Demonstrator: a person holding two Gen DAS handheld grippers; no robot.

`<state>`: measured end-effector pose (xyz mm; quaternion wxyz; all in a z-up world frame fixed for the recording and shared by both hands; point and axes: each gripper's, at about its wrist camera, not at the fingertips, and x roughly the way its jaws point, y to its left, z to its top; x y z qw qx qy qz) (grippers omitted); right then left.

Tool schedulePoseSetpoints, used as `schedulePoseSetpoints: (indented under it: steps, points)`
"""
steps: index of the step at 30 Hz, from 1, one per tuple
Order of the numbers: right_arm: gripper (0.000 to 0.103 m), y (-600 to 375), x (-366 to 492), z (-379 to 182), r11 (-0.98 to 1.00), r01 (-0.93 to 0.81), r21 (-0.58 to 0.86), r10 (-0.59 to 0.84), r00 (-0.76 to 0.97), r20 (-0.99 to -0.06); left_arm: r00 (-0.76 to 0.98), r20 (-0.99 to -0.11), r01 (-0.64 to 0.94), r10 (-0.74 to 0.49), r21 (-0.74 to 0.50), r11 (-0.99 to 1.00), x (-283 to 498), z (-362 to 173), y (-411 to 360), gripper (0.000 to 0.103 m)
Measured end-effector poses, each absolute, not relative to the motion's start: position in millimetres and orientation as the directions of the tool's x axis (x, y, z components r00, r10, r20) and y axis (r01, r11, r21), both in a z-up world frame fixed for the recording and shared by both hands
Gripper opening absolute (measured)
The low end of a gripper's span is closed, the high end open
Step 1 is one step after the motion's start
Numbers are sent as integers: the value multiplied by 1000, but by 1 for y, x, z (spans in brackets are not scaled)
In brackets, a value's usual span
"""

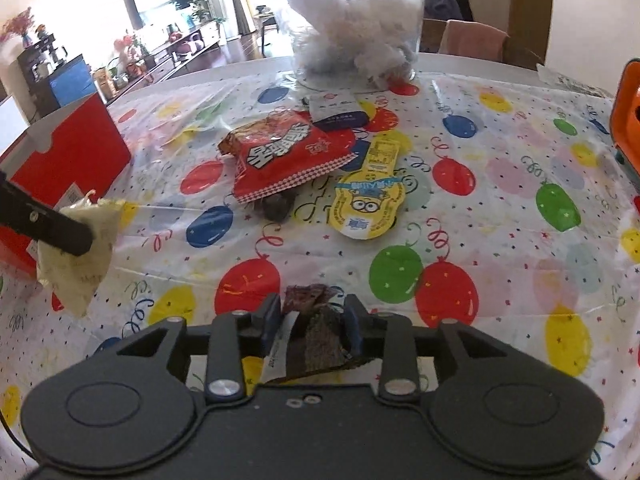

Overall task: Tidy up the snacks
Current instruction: 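Lift the cream bag and dark wrapper and carry both over the box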

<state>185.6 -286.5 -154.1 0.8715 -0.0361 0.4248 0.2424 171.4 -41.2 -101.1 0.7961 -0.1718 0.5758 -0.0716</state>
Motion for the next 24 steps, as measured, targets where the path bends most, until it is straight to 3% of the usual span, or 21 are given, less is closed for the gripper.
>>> schedulePoseSetpoints:
  steps: [5,11,15,20,24]
  points:
    - [46,-285,184,-158,863,-484,143,412,511,-754,333,-892,-96,-307,-356,930,173,-101,-43,33]
    - [47,-281,172,-161,851,-522,65,391,546,-741,341,-889,-96,-306,-357,929,174,-100,-46,33]
    - [47,-276,162,-164,841,-541,-11,366,584,-724,344,-889,-87,-303,-352,932,173,-99,-46,33]
    - [46,-277,160,-163,859,-511,-1,352,593,-724,347,-889,-81,-299,-346,935,171,-97,-46,33]
    - [36,-277,158,-161,870,-493,1,339,596,-728,349,-888,-77,-300,-346,935,170,-97,-45,33]
